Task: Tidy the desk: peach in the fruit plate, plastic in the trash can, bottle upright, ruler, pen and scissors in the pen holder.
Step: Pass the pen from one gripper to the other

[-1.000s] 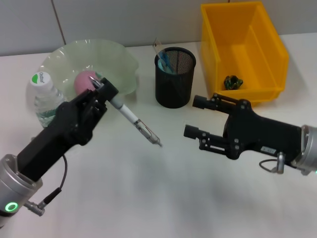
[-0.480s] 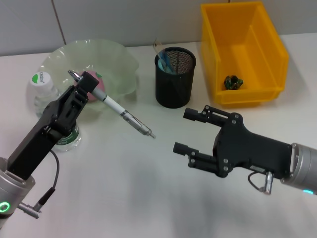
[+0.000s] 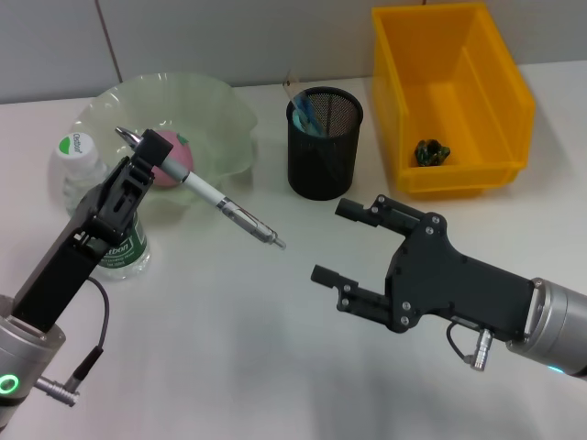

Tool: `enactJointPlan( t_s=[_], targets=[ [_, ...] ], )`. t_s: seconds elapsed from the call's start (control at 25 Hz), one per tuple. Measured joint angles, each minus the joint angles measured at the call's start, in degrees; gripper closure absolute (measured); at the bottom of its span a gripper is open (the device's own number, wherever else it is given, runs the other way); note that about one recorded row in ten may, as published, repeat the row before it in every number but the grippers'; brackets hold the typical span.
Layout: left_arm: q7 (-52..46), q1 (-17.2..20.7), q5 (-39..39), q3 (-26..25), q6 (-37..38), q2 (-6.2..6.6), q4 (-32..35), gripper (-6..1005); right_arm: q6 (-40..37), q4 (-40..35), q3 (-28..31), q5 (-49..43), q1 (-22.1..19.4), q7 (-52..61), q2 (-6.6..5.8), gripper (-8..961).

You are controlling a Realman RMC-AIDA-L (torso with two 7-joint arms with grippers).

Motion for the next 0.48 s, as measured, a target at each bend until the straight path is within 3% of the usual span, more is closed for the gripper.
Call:
enactJointPlan(
  t_s=[0.48],
  targets=[
    [-3.4, -0.1, -0.1, -3.0, -0.4, 0.0, -1.6, 817, -1.4, 2.4, -0.1, 3.1, 0.6, -5.1, 0.2, 279]
  ],
)
